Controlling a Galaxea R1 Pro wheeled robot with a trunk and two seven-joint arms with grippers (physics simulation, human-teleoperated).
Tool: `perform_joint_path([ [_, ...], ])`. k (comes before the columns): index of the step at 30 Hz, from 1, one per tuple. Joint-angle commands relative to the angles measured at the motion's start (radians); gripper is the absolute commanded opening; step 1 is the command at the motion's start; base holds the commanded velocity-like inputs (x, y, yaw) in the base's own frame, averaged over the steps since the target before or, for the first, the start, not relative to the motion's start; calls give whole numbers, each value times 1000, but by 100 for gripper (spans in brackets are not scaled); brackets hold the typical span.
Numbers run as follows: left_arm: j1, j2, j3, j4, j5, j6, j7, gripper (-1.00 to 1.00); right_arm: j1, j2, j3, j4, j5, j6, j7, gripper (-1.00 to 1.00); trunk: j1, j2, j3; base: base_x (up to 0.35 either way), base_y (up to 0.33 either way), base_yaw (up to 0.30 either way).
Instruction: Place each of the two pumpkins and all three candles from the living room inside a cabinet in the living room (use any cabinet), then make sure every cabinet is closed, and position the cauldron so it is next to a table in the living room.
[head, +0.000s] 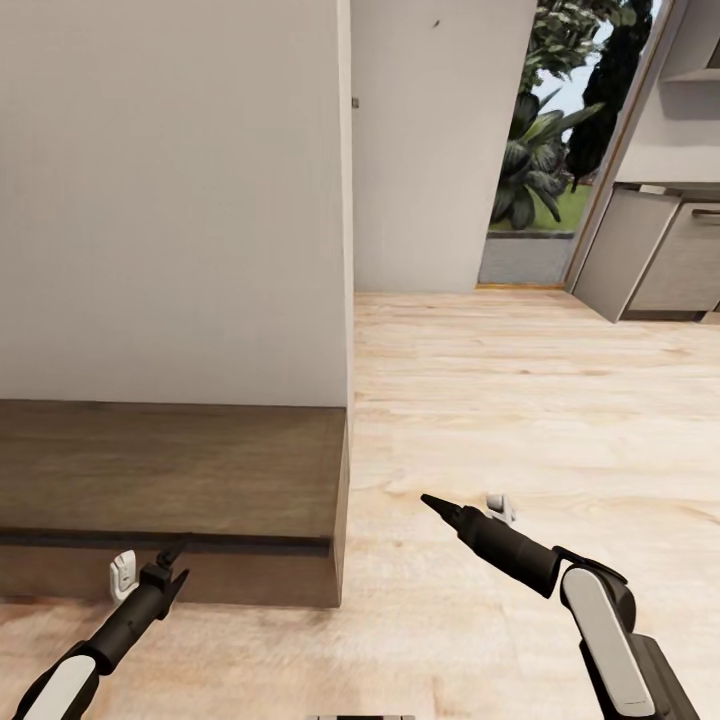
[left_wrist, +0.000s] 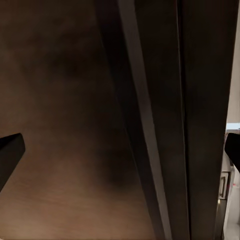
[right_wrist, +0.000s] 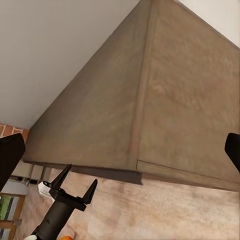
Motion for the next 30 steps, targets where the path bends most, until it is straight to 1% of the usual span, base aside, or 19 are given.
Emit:
perform_joint_path([
  [1,0,0,0,0,0,0,0,100,0,0,1,0,0,0,0,100,0,0,0,29,0,0],
  [17,0,-1,0,0,0,0,0,100,0,3,4,0,0,-2,-1,100,0,0,0,3,0,0],
  [18,0,-1,0,0,-1,-1,0,-100,0,3,5,0,0,-2,-1,100,0,0,0,0,0,0],
  [30,0,-1,0,0,-4,-1,2,-100,0,3,5,0,0,-2,-1,100,0,0,0,0,0,0],
])
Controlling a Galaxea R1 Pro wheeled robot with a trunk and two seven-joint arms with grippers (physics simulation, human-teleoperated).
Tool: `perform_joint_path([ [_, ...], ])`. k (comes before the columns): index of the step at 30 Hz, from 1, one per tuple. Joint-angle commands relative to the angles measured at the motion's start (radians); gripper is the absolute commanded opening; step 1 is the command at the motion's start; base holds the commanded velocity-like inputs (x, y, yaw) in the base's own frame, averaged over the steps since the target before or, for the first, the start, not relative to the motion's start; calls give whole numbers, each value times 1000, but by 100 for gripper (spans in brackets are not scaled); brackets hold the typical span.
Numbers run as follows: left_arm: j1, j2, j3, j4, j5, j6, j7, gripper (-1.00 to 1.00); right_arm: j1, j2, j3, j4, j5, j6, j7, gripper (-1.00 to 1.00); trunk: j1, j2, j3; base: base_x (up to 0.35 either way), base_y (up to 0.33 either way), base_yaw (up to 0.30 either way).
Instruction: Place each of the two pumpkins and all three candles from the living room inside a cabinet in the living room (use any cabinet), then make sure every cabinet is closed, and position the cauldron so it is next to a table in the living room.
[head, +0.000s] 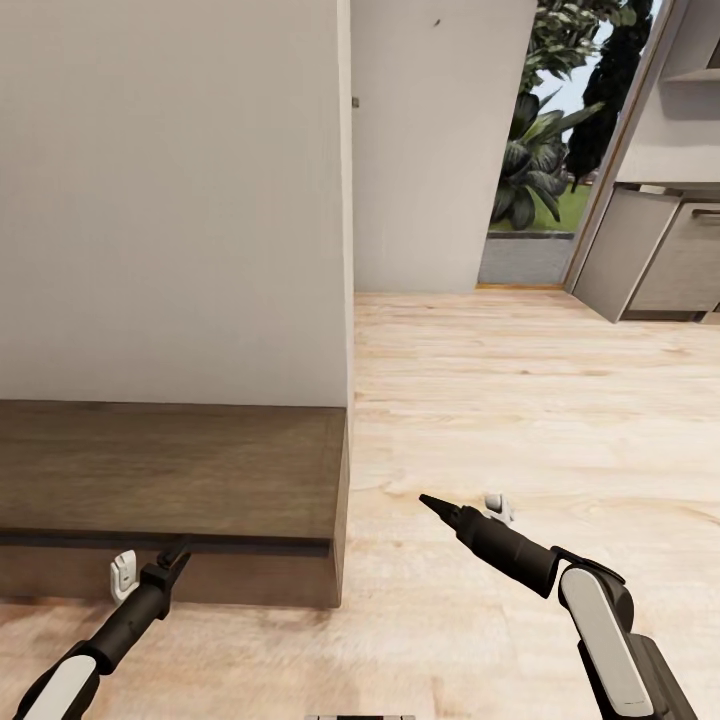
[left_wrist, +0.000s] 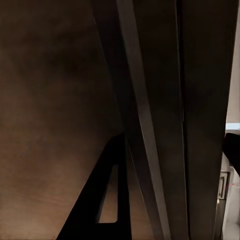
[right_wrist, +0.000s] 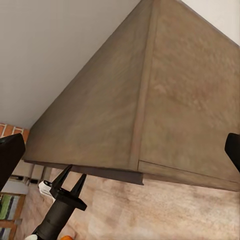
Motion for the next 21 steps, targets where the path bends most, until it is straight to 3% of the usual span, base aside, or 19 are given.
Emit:
perform_joint_path([
  [1,0,0,0,1,-6,-3,1,-100,0,0,0,0,0,0,0,100,0,0,0,0,0,0],
  [21,0,0,0,1,-8,-3,1,-100,0,1,2,0,1,0,-5,100,0,0,0,-21,7,0],
])
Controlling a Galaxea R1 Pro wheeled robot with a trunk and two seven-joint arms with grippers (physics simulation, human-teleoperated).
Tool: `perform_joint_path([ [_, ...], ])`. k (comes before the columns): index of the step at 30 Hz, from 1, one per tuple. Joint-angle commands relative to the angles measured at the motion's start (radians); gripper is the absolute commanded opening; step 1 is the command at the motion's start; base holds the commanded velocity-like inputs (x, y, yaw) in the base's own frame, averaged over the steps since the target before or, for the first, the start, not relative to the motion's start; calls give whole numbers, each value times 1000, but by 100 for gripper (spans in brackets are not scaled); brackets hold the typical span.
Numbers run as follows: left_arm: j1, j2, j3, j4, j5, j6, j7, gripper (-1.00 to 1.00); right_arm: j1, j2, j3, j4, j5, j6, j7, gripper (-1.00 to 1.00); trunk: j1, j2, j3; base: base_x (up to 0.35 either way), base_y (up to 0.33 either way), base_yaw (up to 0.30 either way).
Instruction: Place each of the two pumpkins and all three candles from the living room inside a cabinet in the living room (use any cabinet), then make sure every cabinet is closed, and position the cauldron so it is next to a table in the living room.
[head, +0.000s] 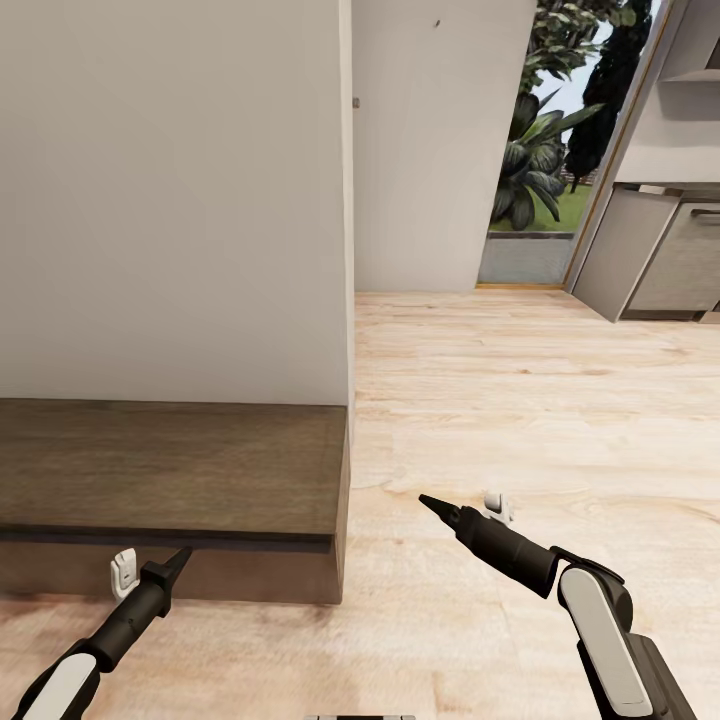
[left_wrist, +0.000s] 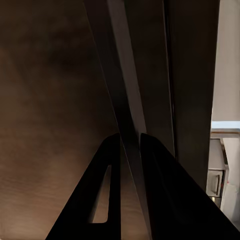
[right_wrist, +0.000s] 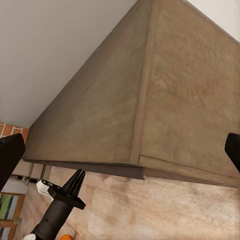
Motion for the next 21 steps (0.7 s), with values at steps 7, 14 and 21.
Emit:
perform_joint_path([
  [7,0,0,1,10,-15,-11,6,-100,0,0,1,0,0,0,0,100,0,0,0,0,0,0],
  [14,0,0,1,10,-16,-11,7,-100,0,0,1,0,0,0,-1,100,0,0,0,68,0,0],
  [21,0,-1,1,10,-16,-11,7,-100,0,0,1,0,0,0,-1,100,0,0,0,24,0,0],
])
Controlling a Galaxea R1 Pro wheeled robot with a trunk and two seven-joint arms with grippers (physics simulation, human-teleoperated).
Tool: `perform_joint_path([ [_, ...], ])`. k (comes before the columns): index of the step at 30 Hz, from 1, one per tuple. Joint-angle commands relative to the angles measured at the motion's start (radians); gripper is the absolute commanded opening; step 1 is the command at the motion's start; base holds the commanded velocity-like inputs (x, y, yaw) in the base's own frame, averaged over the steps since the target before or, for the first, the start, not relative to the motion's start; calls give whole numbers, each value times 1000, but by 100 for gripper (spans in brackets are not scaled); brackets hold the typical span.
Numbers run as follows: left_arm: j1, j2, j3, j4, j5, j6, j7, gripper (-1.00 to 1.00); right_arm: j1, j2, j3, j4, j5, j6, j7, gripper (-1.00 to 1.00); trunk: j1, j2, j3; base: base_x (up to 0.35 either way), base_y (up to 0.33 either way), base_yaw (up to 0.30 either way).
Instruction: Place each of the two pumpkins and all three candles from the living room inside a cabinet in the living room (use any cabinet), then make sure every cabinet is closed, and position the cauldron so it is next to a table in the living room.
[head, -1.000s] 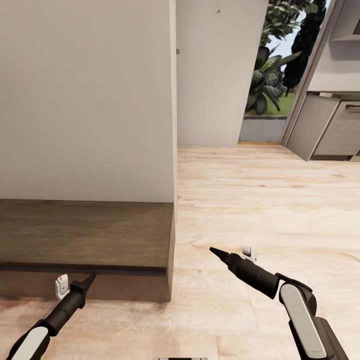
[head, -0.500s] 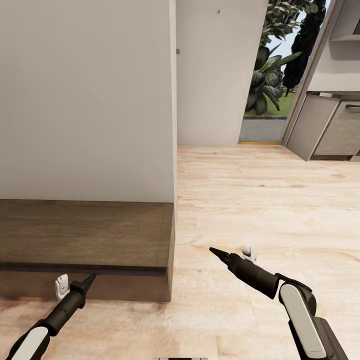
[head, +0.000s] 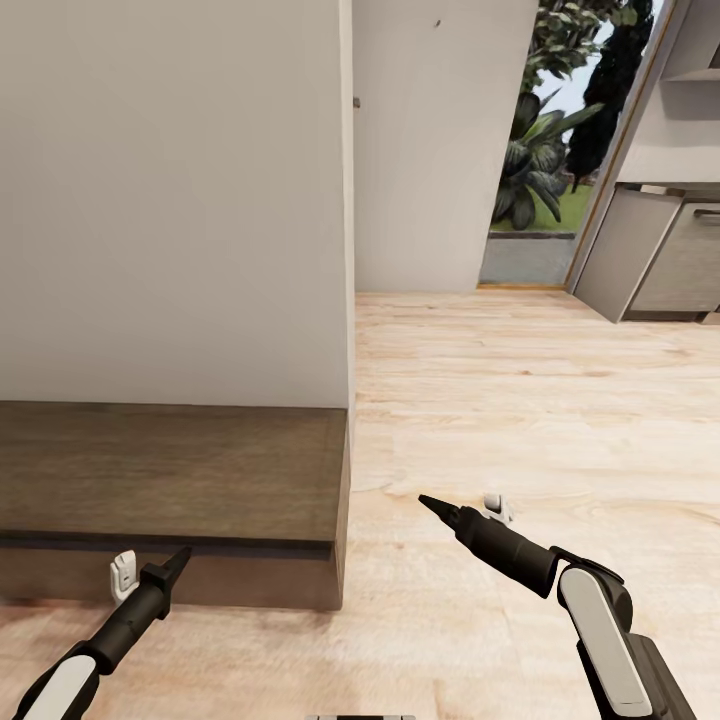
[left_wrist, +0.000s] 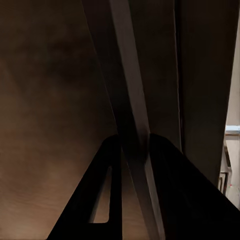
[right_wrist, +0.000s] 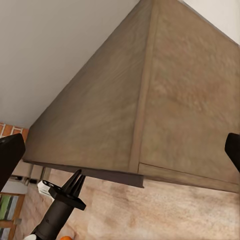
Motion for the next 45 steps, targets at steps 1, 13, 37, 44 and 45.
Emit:
perform_joint_path([
  [1,0,-1,-1,1,-15,-8,3,-100,0,0,0,0,0,0,0,100,0,0,0,2,0,0],
  [13,0,-1,-1,1,-15,-8,2,-100,0,0,0,0,0,0,0,100,0,0,0,0,0,0],
  [37,0,-3,-2,1,-16,-9,4,-100,0,1,0,0,-2,0,-1,100,0,0,0,-79,0,0],
  [44,0,-3,-3,1,-16,-9,3,-100,0,0,0,3,-1,-1,-1,100,0,0,0,-143,0,0],
  [45,0,-3,-3,1,-16,-9,4,-100,0,0,0,3,0,-1,-1,100,0,0,0,-155,0,0],
])
